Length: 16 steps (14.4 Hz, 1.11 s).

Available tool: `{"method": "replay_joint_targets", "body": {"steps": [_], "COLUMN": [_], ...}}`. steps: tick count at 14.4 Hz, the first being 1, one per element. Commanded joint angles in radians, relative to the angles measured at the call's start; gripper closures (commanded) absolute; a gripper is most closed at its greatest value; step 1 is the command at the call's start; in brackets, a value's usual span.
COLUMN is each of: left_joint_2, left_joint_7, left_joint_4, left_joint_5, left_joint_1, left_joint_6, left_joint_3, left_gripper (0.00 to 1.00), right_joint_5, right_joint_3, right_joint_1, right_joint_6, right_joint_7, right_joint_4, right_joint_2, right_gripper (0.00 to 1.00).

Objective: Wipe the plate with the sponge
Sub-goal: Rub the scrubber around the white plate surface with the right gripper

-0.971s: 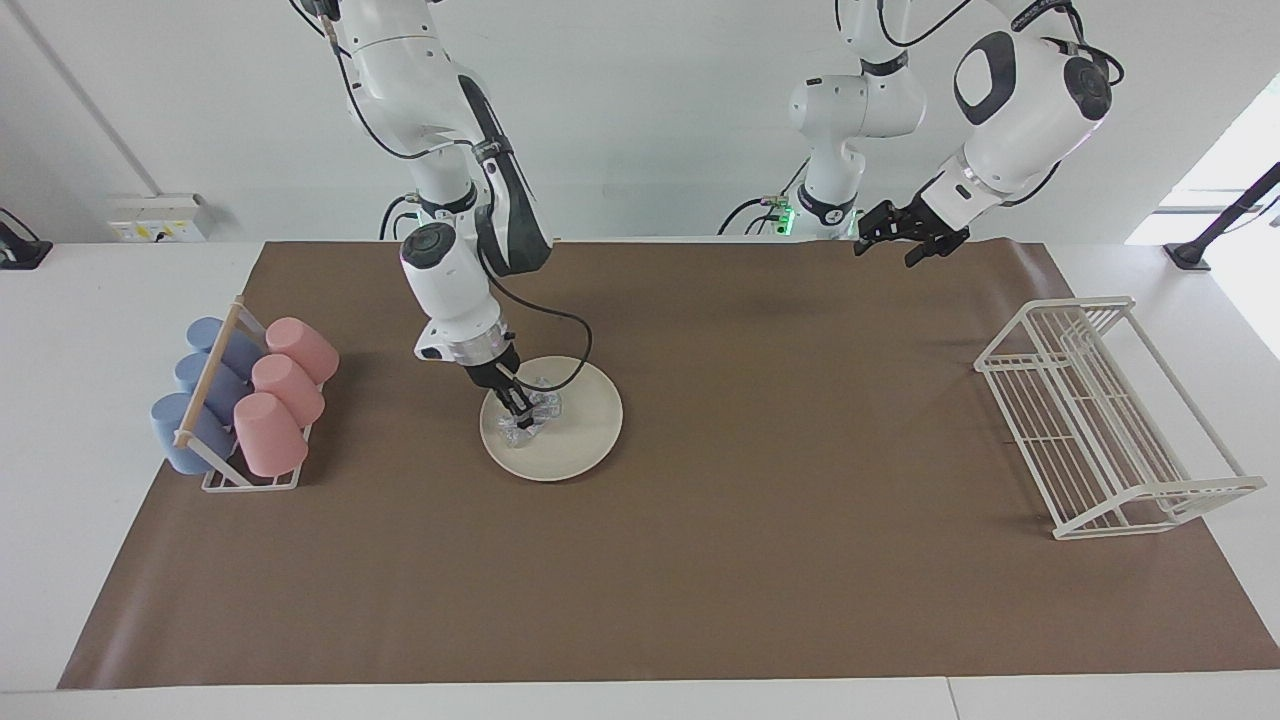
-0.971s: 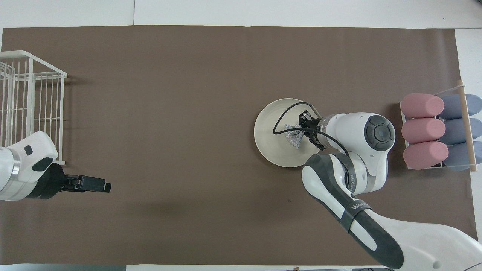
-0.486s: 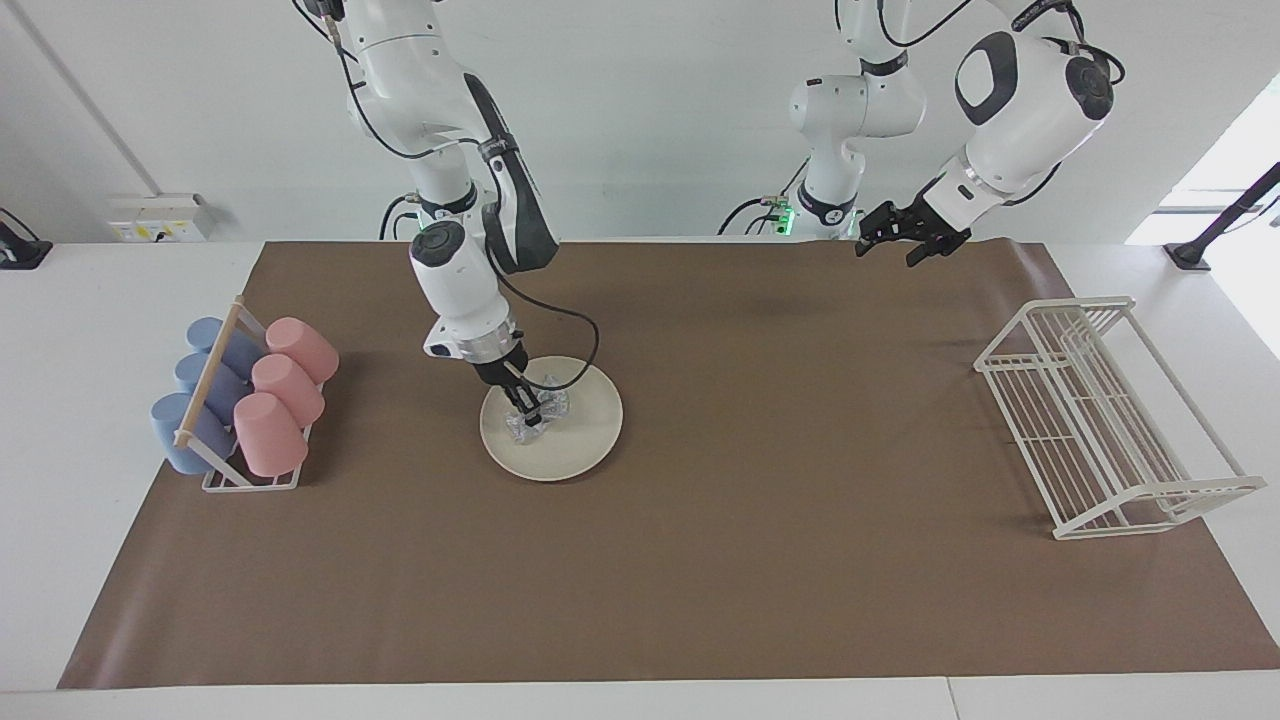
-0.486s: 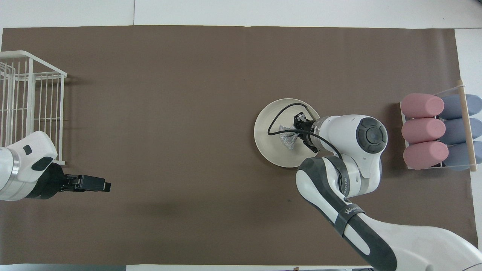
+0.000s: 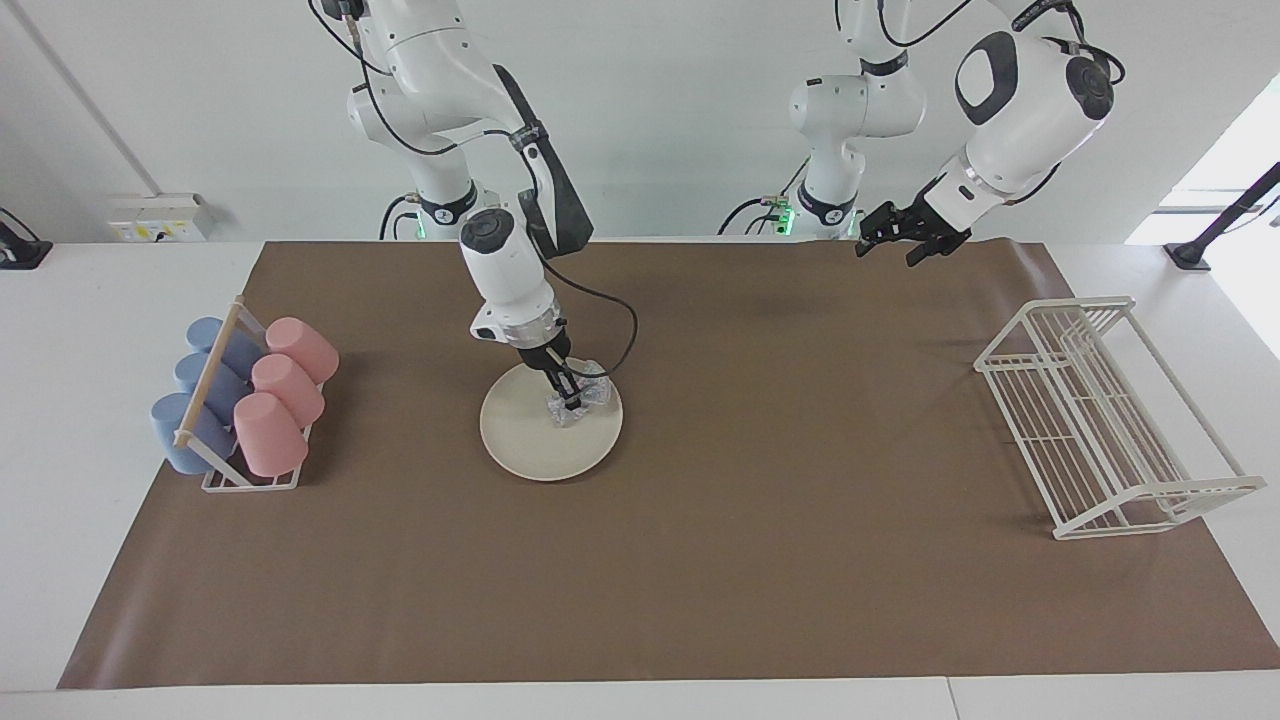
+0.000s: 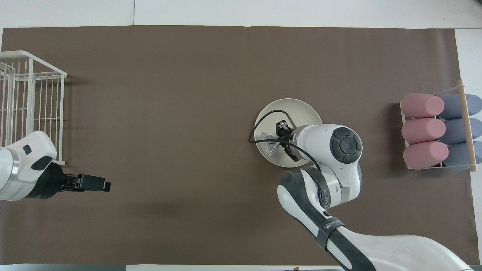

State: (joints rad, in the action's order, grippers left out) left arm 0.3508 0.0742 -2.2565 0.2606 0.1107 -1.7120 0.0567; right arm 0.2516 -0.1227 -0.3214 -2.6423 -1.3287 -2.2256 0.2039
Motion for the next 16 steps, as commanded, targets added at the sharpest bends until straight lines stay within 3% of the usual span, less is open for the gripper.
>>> {"method": "replay_joint_targets", "body": {"steps": [1, 8, 12, 14, 16], "left_joint_2": [-0.012, -0.012, -0.012, -0.007, 0.002], "left_joint_7": [-0.014, -0.077, -0.08, -0.079, -0.08], "left_joint_4": [0.015, 0.014, 0.011, -0.004, -0.02], "left_joint_5": [-0.017, 0.003, 0.349, 0.565, 0.758], "left_joint_1": [-0.013, -0.012, -0.016, -0.006, 0.012], "left_joint_6": [-0.009, -0.012, -0.012, -0.018, -0.041], "left_joint_3": [-0.009, -0.014, -0.012, -0.012, -0.018], "left_gripper": [0.0, 0.0, 0.0, 0.0, 0.0], "right_joint_5": [0.015, -0.003, -0.034, -0.072, -0.107], "right_joint_3": [-0.005, -0.002, 0.002, 0.0, -0.006], "right_joint_1": [-0.008, -0.071, -0.067, -0.067, -0.071], "right_joint_6": [0.024, 0.416, 0.641, 0.747, 0.777], "right_joint_7": [-0.027, -0.323, -0.357, -0.423, -0.463], "right_joint_4": [0.023, 0.263, 0.374, 0.441, 0.454], "right_joint_2": [-0.012, -0.158, -0.288, -0.297, -0.297], "right_gripper": [1.0, 1.0, 1.0, 1.0, 1.0]}}
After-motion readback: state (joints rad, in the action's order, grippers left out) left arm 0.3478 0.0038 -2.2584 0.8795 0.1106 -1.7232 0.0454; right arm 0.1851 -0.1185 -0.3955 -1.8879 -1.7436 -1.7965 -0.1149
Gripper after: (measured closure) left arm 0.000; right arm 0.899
